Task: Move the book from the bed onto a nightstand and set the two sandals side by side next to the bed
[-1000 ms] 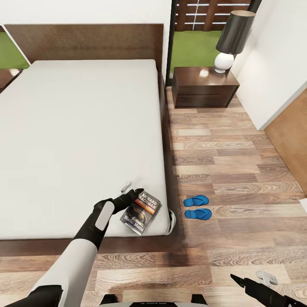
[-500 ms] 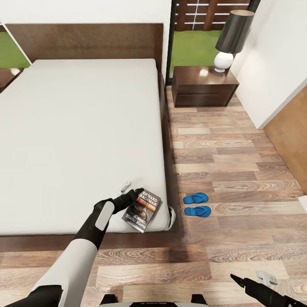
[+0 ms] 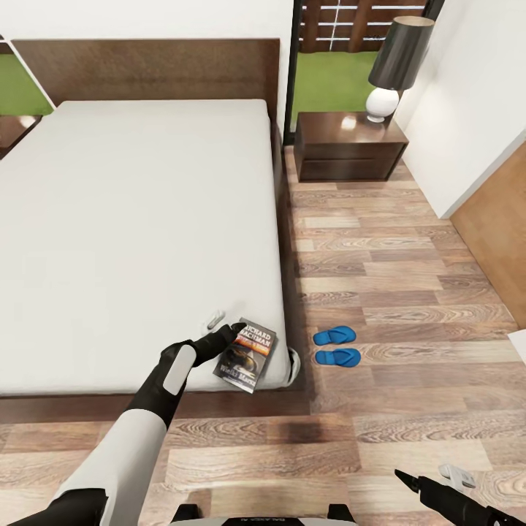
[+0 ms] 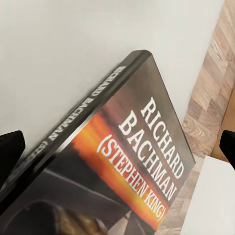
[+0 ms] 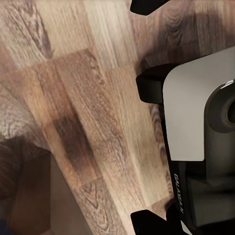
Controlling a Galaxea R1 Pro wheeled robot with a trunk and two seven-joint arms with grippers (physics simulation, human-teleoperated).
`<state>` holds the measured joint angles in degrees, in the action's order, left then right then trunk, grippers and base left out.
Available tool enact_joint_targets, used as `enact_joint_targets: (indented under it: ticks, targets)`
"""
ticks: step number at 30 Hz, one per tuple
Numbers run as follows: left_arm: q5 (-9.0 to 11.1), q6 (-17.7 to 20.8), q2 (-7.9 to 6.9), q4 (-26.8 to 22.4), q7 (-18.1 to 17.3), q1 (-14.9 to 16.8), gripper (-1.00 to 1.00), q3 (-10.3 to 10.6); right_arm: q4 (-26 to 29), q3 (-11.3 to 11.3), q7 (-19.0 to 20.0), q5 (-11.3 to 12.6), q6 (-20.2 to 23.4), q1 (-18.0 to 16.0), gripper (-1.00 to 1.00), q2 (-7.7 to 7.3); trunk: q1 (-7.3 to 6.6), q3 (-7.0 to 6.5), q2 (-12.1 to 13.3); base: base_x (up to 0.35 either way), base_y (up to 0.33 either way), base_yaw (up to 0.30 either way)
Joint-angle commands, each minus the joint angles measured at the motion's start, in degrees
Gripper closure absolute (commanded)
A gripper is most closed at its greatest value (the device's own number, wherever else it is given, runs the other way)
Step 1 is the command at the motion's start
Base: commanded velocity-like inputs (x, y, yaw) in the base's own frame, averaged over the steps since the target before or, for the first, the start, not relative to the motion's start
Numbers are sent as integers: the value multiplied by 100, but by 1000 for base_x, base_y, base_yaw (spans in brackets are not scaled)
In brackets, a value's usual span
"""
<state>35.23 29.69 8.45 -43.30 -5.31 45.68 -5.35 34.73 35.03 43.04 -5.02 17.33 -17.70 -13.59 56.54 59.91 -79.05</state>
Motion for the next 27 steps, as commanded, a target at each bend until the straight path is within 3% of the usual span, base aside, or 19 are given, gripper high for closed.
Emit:
enact_joint_targets:
  ticks: [1, 27]
  targets:
    - [10, 45, 8, -3, -20, 3, -100, -35, 8, 39, 46, -52, 34, -5, -100, 5, 0, 3, -2, -19, 0, 0]
    - [10, 44, 8, -3, -20, 3, -100, -31, 6, 39, 46, -52, 34, -5, -100, 5, 0, 3, -2, -38, 0, 0]
